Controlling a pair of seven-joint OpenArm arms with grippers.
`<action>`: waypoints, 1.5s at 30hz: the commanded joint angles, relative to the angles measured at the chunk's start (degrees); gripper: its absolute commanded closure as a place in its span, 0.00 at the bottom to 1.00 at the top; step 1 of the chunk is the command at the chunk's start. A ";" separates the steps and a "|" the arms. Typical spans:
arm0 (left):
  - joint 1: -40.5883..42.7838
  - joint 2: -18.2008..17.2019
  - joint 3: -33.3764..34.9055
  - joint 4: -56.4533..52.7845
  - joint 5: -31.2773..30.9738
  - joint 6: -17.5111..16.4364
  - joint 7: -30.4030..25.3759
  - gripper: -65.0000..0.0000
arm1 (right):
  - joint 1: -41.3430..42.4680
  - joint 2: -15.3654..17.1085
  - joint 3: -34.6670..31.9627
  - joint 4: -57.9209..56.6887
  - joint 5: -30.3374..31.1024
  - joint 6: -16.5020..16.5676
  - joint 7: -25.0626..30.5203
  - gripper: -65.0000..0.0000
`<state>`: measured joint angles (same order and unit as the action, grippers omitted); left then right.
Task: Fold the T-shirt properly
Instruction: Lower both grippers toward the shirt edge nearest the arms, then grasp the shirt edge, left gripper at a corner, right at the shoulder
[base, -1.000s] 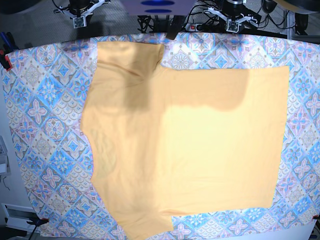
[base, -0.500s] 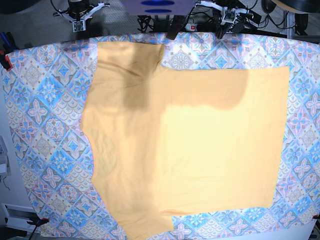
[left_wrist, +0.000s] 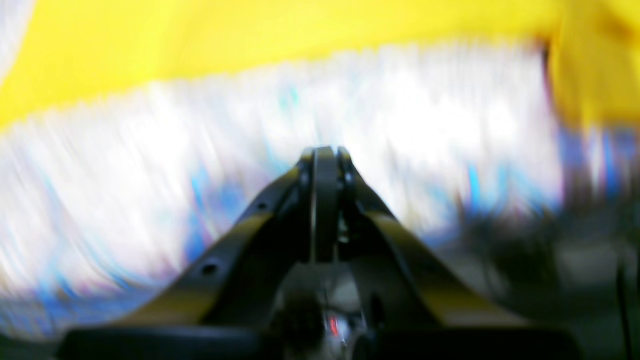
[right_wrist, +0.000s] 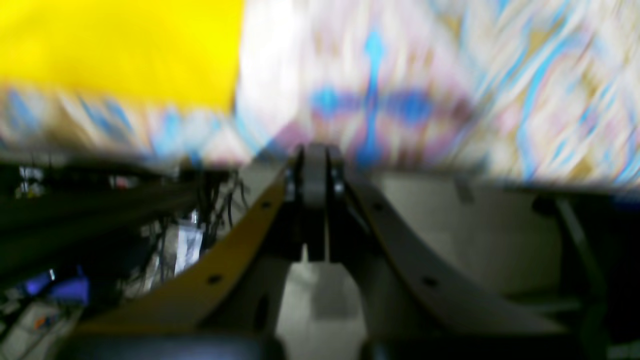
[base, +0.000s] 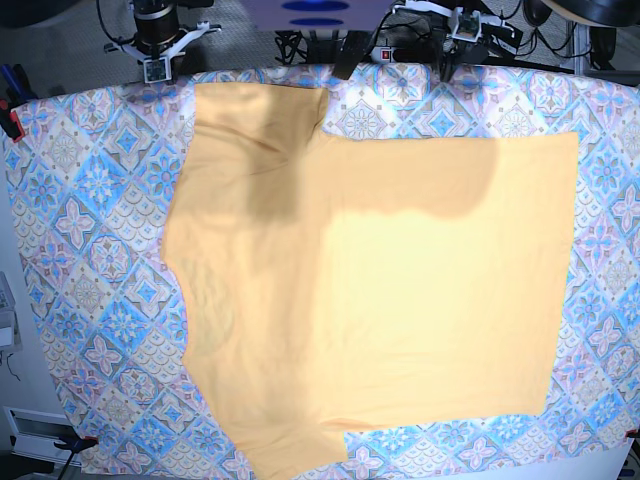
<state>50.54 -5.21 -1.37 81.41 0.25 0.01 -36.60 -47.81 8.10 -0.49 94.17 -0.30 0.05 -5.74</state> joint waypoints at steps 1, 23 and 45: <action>2.16 -0.11 -1.49 1.89 -0.30 0.21 0.60 1.00 | -0.94 0.39 0.01 2.31 -0.10 -0.19 1.21 1.00; -9.97 -5.29 -23.73 16.22 -13.13 -0.14 57.48 0.83 | 2.32 0.39 -10.89 11.72 -1.68 -0.19 -13.03 1.00; -17.01 -4.50 -23.91 10.95 -34.93 -0.23 58.62 0.71 | 3.64 0.12 -10.54 11.46 -5.11 -0.19 -13.03 1.00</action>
<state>33.30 -9.15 -24.88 91.79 -34.83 -0.21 22.70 -43.68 8.08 -11.29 104.90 -5.21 -0.05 -19.79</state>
